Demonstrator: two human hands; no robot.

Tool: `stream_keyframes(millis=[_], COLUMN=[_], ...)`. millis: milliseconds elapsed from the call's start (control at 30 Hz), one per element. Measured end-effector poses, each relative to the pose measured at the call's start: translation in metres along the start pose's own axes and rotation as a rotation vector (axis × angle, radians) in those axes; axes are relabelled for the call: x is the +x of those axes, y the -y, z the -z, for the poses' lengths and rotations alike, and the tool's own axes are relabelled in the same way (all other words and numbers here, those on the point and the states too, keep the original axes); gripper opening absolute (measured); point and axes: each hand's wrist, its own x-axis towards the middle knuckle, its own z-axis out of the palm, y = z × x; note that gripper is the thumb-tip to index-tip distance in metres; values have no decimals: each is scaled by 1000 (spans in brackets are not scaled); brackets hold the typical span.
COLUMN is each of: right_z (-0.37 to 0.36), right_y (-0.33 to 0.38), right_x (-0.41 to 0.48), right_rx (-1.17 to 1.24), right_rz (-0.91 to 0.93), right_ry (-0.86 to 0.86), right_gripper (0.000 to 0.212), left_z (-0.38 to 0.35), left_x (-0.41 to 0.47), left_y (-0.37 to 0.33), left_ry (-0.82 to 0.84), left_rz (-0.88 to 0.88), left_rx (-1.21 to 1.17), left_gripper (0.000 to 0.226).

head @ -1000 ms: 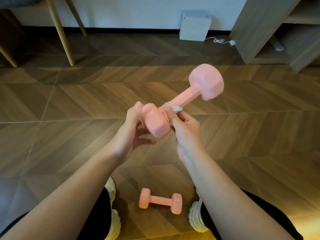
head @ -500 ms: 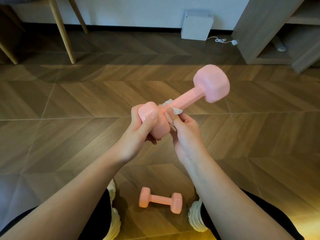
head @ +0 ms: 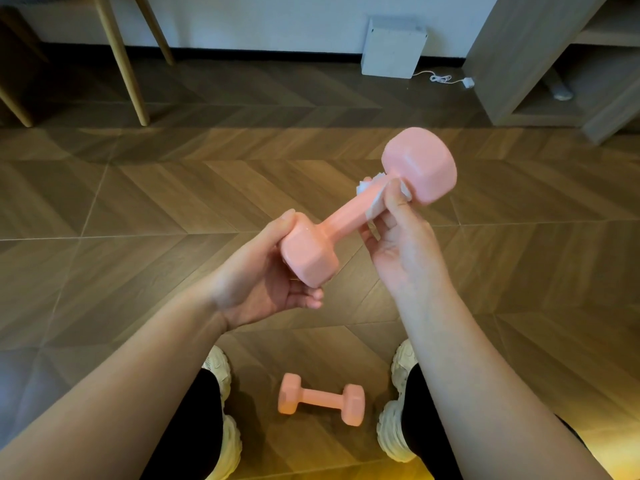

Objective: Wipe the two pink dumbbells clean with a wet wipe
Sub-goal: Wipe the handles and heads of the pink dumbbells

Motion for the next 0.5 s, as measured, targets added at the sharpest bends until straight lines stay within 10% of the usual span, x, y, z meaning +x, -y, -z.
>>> stream_keyframes(millis=[500], right_z=[-2], right_y=[8], right_x=[1], right_rx=[105], right_rz=[-93], right_ry=[-139], right_gripper=[33], left_z=[1], left_x=[7], left_y=[17], left_ry=[-410], left_rz=[-805], left_rx=[983], left_gripper=[82])
